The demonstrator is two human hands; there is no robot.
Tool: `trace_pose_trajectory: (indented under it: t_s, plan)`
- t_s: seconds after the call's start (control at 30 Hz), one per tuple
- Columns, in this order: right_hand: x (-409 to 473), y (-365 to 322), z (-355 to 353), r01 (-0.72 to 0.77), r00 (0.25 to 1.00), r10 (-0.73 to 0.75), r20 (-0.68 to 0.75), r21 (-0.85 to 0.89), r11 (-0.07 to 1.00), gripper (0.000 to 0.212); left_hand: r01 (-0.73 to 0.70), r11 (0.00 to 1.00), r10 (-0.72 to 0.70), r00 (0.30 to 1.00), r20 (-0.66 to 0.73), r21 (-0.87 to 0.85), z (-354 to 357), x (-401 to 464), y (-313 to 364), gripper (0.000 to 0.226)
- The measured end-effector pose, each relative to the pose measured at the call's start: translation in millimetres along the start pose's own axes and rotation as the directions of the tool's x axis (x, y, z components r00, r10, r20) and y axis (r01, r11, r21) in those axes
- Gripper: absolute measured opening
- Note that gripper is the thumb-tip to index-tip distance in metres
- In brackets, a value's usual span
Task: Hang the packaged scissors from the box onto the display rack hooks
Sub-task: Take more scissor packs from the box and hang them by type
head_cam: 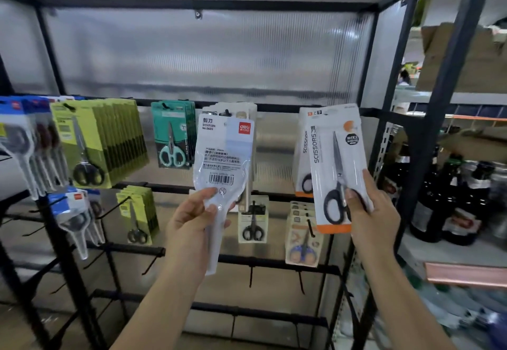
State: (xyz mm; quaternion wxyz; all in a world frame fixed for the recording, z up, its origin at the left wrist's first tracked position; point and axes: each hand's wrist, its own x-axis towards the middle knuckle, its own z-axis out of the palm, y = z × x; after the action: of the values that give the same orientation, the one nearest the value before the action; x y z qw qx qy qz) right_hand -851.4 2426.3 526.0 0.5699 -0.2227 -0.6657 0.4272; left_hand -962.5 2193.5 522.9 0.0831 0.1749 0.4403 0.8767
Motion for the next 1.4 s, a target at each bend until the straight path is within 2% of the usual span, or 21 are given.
trace_pose_trajectory:
  t_s: [0.2, 0.33, 0.5, 0.67, 0.7, 0.77, 0.9, 0.93, 1.0, 1.03, 1.1, 1.17, 1.2, 1.27, 1.33, 1.4]
  plan:
    - [-2.0, 8.0, -2.2, -0.070, 0.998, 0.070, 0.003, 0.028, 0.997, 0.048, -0.036, 0.999, 0.035, 0.999, 0.035, 0.008, 0.5, -7.6, 9.4, 0.050]
    - [5.4, 6.1, 0.5, -0.075, 0.996, 0.076, 0.049, -0.024, 0.997, 0.048, -0.038, 0.999, 0.038, 0.999, 0.025, -0.001, 1.4, -9.7, 11.7, 0.043]
    - [23.5, 0.9, 7.3, -0.071, 0.984, 0.100, 0.150, -0.185, 0.980, 0.049, -0.030, 1.000, 0.030, 1.000, 0.000, 0.003, 2.9, -9.3, 12.7, 0.049]
    - [11.7, 4.8, 16.0, -0.085, 0.967, 0.178, 0.185, -0.423, 0.902, 0.054, -0.029, 1.000, 0.029, 1.000, -0.001, -0.002, 0.7, -10.9, 12.7, 0.048]
    - [5.0, 5.1, 18.7, -0.079, 0.968, 0.166, 0.187, -0.400, 0.913, 0.051, -0.030, 1.000, 0.030, 1.000, -0.002, -0.009, -0.4, -11.6, 12.5, 0.047]
    - [-10.4, 0.7, 25.1, -0.082, 0.963, 0.141, 0.231, -0.248, 0.965, 0.042, -0.021, 1.000, 0.021, 1.000, -0.007, -0.015, -1.7, -12.0, 10.3, 0.044]
    - [-36.7, -30.2, 42.0, -0.117, 0.873, 0.081, 0.480, 0.044, 0.992, 0.026, 0.081, 0.996, -0.083, 0.995, -0.047, -0.039, 1.8, -11.7, 1.6, 0.039]
    - [-41.0, -39.8, 46.0, -0.135, 0.838, 0.053, 0.543, 0.112, 0.985, 0.025, 0.121, 0.990, -0.122, 0.992, -0.012, -0.067, 2.7, -12.0, -0.3, 0.031]
    - [-45.5, -57.0, 54.0, -0.179, 0.761, 0.009, 0.649, 0.197, 0.964, 0.023, 0.221, 0.972, -0.206, 0.967, 0.148, -0.085, 3.8, -13.4, -1.4, 0.010]
    - [-46.3, -64.7, 58.0, -0.199, 0.720, -0.011, 0.694, 0.221, 0.955, 0.028, 0.287, 0.955, -0.263, 0.933, 0.244, -0.070, 3.5, -13.5, -2.8, 0.013]
    - [-46.2, -76.6, 67.3, -0.271, 0.629, -0.057, 0.776, 0.287, 0.919, 0.046, 0.441, 0.897, -0.400, 0.842, 0.361, -0.036, 2.6, -12.4, -3.9, 0.035]
    - [-46.4, -85.9, 77.7, -0.317, 0.586, -0.104, 0.804, 0.346, 0.883, 0.058, 0.524, 0.851, -0.459, 0.774, 0.436, -0.034, -0.2, -13.0, -4.9, 0.053]
    - [-46.9, -88.5, 82.5, -0.335, 0.605, -0.120, 0.787, 0.388, 0.859, 0.057, 0.528, 0.849, -0.461, 0.765, 0.449, -0.028, -0.9, -13.5, -4.1, 0.055]
    - [-49.6, -91.1, 91.3, -0.352, 0.687, -0.114, 0.718, 0.465, 0.813, 0.055, 0.504, 0.863, -0.459, 0.799, 0.388, -0.018, -4.0, -12.9, 1.1, 0.045]
    - [-54.4, -90.9, 98.1, -0.303, 0.749, -0.085, 0.657, 0.454, 0.838, 0.056, 0.438, 0.896, -0.442, 0.866, 0.234, 0.073, -4.9, -2.8, 0.1, 0.039]
    - [-60.4, -88.1, 104.7, -0.177, 0.784, -0.127, 0.608, 0.414, 0.893, 0.058, 0.422, 0.875, -0.448, 0.891, 0.068, 0.236, -7.3, 5.0, 1.9, 0.038]
